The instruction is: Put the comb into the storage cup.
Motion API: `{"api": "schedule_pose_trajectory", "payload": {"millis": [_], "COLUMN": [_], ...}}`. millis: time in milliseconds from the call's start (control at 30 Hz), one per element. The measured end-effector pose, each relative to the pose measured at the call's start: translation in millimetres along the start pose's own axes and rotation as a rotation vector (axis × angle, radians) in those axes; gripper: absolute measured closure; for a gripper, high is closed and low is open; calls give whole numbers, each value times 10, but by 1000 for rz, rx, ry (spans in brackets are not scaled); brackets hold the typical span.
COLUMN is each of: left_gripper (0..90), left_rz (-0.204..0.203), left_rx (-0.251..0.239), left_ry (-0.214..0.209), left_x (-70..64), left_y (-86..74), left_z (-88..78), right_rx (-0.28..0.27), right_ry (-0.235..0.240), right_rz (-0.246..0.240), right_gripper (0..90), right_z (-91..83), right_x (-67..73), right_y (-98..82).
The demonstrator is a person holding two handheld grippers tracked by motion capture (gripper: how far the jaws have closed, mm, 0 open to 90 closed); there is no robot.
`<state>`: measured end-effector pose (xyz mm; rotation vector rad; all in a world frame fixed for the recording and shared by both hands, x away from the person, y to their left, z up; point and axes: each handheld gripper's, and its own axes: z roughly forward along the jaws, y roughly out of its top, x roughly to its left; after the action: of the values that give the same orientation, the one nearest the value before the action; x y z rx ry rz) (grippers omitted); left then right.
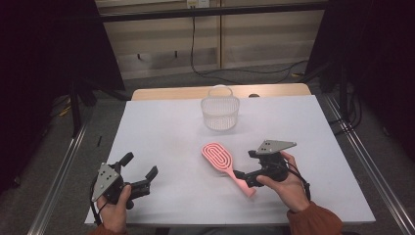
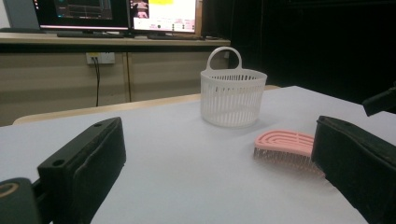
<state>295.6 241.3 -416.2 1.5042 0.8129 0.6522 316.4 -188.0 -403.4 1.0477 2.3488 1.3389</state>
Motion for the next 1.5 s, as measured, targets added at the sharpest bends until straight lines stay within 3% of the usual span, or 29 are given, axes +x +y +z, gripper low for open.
{"api": "schedule_pose_trajectory", "payload": {"millis": [133,233,333,533,700,767,900,1100,1267,1500], "left_gripper": [31,31,31,31,31,32,32,31,31,32], "left_rz": [-2,-1,2,7,4,5,6,3,5,5], "left_rx": [0,1,5,8,9,9,6,7,11,10], "left_ry": [5,7,6,6,4,3,2,2,2,2], "left_x": [11,16,13,3,14,15,12,10,17,14], "left_y": [-1,-5,-8,-8,-11,-11,-8,-12,-14,-15], "left_z": [-1,5,9,22,16,15,19,22,24,27], "right_rx": [-32,-73,-46,-26,-30,-24,3,10,35,72], "right_ry": [-29,-80,-97,-71,-79,-58,-1,36,43,60], "right_rz": [11,1,20,62,60,55,36,20,8,37], "right_gripper": [47,36,20,22,20,22,41,34,30,40], "right_z": [-18,-75,-124,-143,-81,-56,29,139,246,358], "right_x": [-54,-89,-117,-198,-280,-290,-269,-237,-219,-221], "right_y": [3,11,4,28,131,162,221,313,349,370]}}
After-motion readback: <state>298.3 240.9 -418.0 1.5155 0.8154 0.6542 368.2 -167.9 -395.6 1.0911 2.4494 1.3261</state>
